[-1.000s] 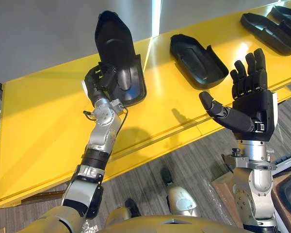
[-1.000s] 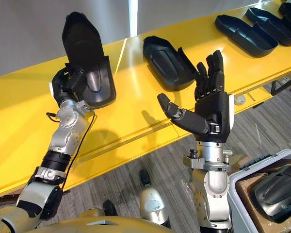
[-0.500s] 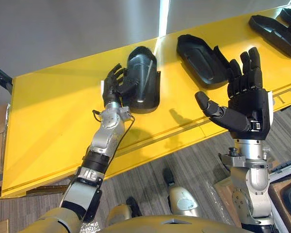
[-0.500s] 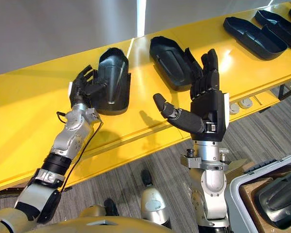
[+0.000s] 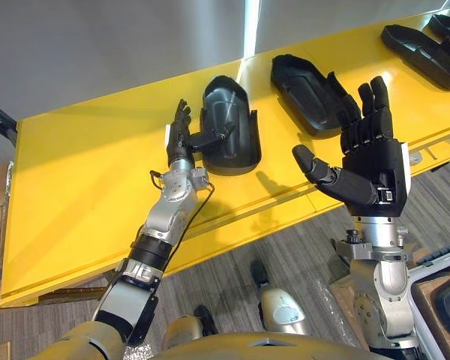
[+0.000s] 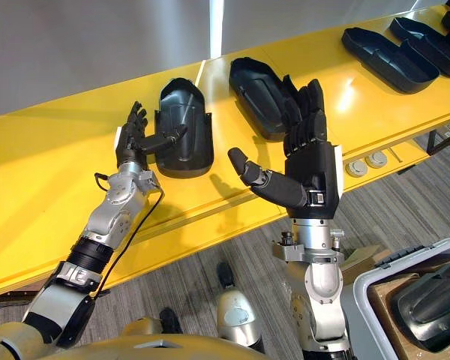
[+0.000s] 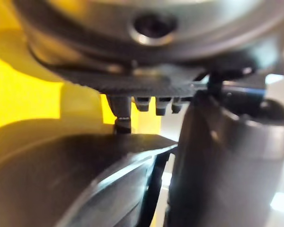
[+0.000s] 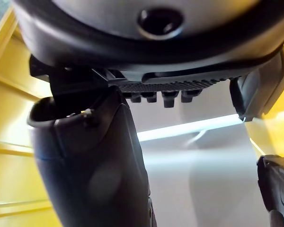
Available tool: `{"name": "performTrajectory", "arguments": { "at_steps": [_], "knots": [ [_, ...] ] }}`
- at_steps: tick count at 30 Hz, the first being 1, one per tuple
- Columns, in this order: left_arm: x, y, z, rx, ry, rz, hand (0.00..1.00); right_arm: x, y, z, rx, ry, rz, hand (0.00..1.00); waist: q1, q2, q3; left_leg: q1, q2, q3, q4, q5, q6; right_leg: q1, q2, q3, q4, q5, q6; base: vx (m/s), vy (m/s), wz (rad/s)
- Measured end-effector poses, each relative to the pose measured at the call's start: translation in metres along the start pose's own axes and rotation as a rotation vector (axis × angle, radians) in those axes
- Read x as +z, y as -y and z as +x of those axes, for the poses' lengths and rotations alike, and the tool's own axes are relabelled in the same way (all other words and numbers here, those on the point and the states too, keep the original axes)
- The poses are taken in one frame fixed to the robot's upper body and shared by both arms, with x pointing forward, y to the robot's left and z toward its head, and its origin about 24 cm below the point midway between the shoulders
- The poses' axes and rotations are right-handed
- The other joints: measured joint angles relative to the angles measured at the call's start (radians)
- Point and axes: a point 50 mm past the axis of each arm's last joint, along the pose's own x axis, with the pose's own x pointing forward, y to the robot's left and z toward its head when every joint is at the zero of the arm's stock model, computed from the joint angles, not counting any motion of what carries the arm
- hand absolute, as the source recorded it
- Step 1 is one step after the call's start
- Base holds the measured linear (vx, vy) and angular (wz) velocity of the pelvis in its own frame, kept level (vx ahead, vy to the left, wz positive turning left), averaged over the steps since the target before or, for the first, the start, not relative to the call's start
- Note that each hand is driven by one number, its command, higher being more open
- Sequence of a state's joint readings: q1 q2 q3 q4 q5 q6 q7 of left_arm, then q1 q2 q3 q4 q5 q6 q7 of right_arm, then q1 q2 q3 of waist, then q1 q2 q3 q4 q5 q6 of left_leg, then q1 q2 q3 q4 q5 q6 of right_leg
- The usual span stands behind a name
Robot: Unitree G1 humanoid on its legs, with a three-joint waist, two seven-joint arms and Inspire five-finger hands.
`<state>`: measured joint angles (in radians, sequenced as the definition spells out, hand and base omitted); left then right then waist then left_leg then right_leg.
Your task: Walk over and take three plastic housings, then place them on the shelf
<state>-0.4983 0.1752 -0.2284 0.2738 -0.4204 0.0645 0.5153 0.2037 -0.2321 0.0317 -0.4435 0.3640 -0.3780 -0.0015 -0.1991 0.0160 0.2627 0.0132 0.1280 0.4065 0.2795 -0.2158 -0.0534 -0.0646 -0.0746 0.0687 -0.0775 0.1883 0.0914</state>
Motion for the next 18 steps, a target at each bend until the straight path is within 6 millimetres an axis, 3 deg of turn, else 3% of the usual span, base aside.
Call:
{"name": "performTrajectory", "arguments": {
  "at_steps": [10, 14, 18],
  "knots": [
    [-0.006, -0.029, -0.010, 0.246, 0.028, 0.060, 1.00, -0.011, -0.014, -0.005, 0.035, -0.055, 0.011, 1.00, 0.005, -0.002, -0.007, 0.015, 0.008, -0.023, -0.005, 0.007, -0.008, 0.024, 0.007, -0.028, 0.000, -0.005, -0.008, -0.05, -0.020, 0.06],
    [-0.009, -0.033, -0.017, 0.265, 0.026, 0.095, 1.00, -0.035, -0.009, -0.002, 0.024, -0.192, -0.039, 1.00, 0.015, -0.005, -0.022, 0.039, 0.012, -0.041, -0.007, 0.009, -0.011, 0.054, 0.008, -0.063, 0.000, -0.006, -0.011, -0.03, -0.011, 0.07],
    [-0.006, -0.033, -0.026, 0.205, 0.042, 0.076, 1.00, -0.063, 0.005, 0.020, 0.018, -0.340, -0.133, 1.00, 0.053, -0.007, -0.039, 0.049, 0.011, -0.076, -0.002, 0.013, -0.011, 0.086, 0.003, -0.106, 0.000, -0.008, -0.014, -0.08, -0.017, 0.23]
  ]
}}
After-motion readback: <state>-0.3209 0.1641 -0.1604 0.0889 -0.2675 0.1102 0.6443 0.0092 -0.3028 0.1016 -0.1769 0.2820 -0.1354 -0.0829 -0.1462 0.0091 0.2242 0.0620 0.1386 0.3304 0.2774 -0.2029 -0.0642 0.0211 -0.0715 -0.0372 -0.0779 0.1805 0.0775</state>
